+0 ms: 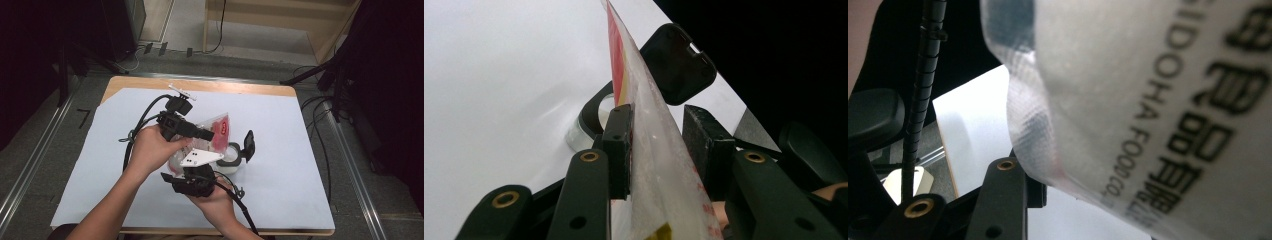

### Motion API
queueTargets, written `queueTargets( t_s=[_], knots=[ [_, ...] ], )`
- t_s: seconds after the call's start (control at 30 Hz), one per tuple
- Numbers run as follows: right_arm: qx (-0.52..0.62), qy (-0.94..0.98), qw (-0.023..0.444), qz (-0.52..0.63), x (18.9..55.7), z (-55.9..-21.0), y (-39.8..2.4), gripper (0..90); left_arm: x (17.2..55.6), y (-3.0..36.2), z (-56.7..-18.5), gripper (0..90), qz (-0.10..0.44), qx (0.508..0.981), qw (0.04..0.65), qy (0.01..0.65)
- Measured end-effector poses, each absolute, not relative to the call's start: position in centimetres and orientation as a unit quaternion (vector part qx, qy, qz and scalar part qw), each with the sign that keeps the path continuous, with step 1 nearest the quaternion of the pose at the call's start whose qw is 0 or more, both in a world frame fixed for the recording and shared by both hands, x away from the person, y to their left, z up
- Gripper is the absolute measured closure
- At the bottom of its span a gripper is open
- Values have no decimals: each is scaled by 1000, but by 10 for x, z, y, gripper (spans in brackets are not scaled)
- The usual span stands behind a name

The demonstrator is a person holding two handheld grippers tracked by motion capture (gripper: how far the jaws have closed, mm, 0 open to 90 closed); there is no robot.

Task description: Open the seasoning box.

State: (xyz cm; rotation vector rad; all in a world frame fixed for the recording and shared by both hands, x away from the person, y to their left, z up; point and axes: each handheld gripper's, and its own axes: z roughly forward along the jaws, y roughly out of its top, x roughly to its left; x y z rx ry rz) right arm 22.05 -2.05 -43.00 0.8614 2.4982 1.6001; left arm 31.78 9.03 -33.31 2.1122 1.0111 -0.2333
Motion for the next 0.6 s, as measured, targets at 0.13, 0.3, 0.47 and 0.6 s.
queueTargets(
  t_s=[0.13, 0.3, 0.47, 0.6],
  knots=[
    [281, 807, 24, 518, 221, -430, -22, 643, 317, 90, -333, 655, -89, 831, 381, 396],
    [280, 809, 26, 517, 221, -430, -21, 642, 318, 90, -333, 659, -89, 831, 381, 396],
    [276, 809, 31, 517, 220, -431, -21, 642, 317, 89, -334, 672, -90, 830, 380, 397],
    [276, 810, 31, 517, 220, -431, -21, 641, 317, 89, -334, 674, -90, 830, 380, 397]
  ],
)
